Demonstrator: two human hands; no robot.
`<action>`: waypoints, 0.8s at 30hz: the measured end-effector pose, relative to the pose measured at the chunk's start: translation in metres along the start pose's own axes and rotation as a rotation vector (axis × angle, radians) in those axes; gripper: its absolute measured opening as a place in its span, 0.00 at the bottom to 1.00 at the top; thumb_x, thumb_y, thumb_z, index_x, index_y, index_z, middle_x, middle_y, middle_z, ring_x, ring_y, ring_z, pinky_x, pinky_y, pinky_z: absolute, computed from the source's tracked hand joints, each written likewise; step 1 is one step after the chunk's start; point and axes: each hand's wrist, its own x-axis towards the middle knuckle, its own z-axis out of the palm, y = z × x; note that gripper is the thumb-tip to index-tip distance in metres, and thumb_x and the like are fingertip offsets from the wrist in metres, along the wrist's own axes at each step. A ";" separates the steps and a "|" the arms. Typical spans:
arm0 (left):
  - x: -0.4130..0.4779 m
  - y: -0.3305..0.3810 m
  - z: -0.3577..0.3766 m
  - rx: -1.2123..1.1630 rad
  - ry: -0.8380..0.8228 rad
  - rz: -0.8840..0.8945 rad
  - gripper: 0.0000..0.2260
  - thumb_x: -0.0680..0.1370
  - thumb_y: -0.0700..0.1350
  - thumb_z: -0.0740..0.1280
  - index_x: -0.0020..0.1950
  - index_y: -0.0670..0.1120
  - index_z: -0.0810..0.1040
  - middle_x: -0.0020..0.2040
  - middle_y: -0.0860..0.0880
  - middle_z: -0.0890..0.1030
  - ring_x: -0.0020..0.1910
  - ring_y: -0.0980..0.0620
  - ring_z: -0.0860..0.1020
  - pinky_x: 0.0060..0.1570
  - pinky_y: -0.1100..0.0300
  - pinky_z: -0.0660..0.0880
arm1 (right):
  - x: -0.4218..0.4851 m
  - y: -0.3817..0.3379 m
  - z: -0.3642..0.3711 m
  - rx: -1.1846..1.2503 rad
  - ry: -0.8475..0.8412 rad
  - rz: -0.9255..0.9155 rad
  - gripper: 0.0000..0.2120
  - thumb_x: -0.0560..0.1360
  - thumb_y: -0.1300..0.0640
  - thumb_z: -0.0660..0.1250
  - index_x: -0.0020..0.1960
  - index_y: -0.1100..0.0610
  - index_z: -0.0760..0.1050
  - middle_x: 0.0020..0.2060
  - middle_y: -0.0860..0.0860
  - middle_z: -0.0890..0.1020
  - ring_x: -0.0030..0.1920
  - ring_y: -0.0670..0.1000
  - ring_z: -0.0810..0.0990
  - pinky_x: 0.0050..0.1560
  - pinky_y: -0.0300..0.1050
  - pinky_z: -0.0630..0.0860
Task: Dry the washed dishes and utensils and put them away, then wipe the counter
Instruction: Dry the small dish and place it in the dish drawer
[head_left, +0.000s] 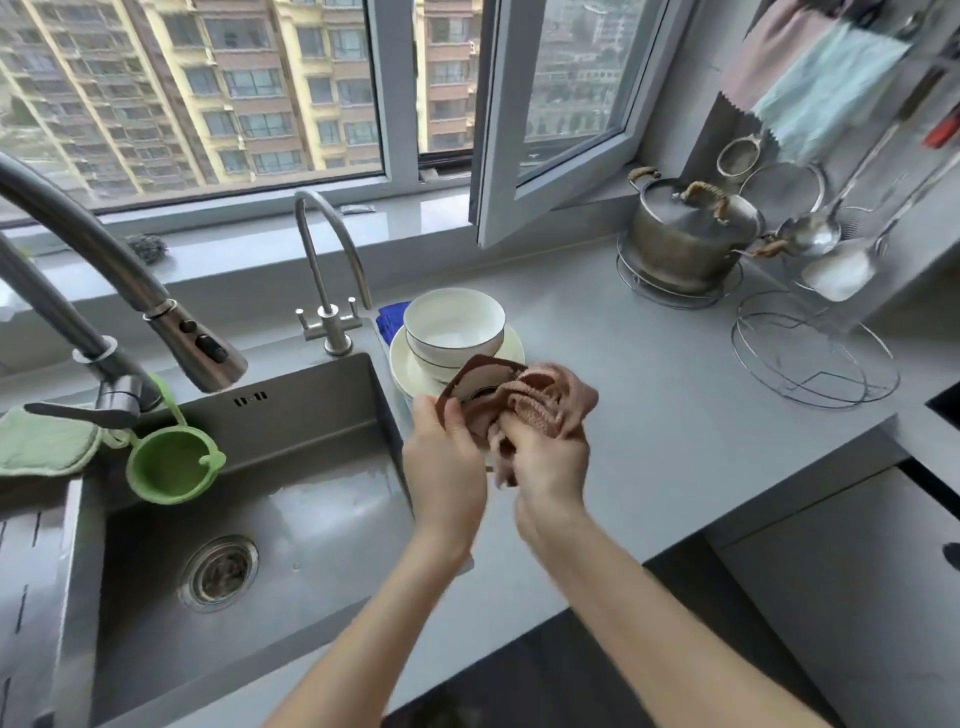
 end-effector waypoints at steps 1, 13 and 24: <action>-0.004 0.001 -0.004 0.059 -0.143 0.034 0.11 0.81 0.47 0.57 0.43 0.43 0.67 0.35 0.46 0.78 0.35 0.43 0.78 0.35 0.52 0.73 | 0.006 -0.013 -0.019 -0.140 -0.085 -0.056 0.07 0.70 0.74 0.65 0.44 0.64 0.73 0.24 0.56 0.73 0.17 0.50 0.68 0.18 0.37 0.62; -0.141 0.060 0.077 0.236 -0.068 0.335 0.11 0.77 0.42 0.56 0.38 0.39 0.70 0.31 0.38 0.77 0.30 0.39 0.69 0.31 0.50 0.64 | 0.006 -0.066 -0.189 -0.249 -0.273 -0.242 0.17 0.60 0.68 0.74 0.42 0.50 0.78 0.40 0.53 0.84 0.48 0.57 0.84 0.48 0.56 0.81; -0.281 0.074 0.090 0.312 -0.191 0.145 0.09 0.80 0.40 0.56 0.40 0.41 0.71 0.33 0.46 0.76 0.34 0.45 0.72 0.34 0.54 0.65 | -0.029 -0.053 -0.331 -0.831 -0.296 -1.153 0.12 0.65 0.65 0.76 0.47 0.64 0.77 0.37 0.54 0.82 0.34 0.52 0.80 0.36 0.34 0.72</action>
